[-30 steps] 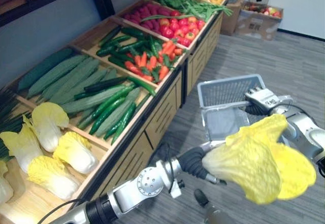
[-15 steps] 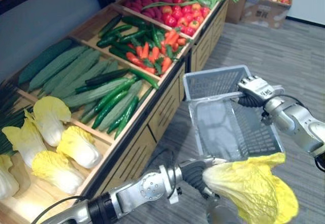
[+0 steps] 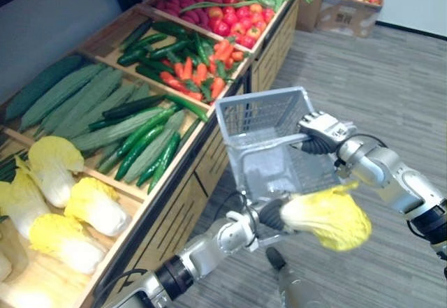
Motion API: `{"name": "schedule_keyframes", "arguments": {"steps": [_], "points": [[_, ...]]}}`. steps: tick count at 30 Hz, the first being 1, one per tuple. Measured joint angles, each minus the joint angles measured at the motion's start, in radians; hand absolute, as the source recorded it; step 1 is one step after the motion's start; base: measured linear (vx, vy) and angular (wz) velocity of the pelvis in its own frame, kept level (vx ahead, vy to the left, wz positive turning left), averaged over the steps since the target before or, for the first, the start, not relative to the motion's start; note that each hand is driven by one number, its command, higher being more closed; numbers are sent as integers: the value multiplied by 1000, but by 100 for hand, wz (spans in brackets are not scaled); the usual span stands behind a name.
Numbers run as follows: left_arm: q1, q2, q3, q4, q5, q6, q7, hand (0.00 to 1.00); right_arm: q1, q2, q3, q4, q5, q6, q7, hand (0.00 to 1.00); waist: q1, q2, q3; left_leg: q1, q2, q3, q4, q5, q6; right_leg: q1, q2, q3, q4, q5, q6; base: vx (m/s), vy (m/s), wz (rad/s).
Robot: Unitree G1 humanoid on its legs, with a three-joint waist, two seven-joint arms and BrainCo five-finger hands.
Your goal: Pick vegetable in the basket
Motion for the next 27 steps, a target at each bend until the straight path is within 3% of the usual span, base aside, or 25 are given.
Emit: {"name": "schedule_keyframes", "arguments": {"steps": [11,12,19,27], "points": [[-4,-131,95,54,223,89,21,100,62,2,-25,-11,3,24,63,100,5,-1,1,15,-3,15,-3,2,3,1,3,4,6,0,0,1,55,-3],[-12,-148,103,60,252,101,20,0,84,18,-45,-12,17,24,71,100,7,-1,1,15,-3,13,-4,2,3,2,2,3,6,0,0,-23,49,4],[-46,-180,101,72,335,110,-32,0,172,33,-104,-22,37,27,117,100,17,-1,1,8,-4,-2,-3,0,0,6,-7,-15,7,0,0,-22,42,7],[-68,-180,80,70,335,108,-52,0,256,37,-177,-23,35,27,135,100,28,-2,1,-11,0,-23,3,1,1,6,-18,-40,7,0,0,-14,48,10]]}}
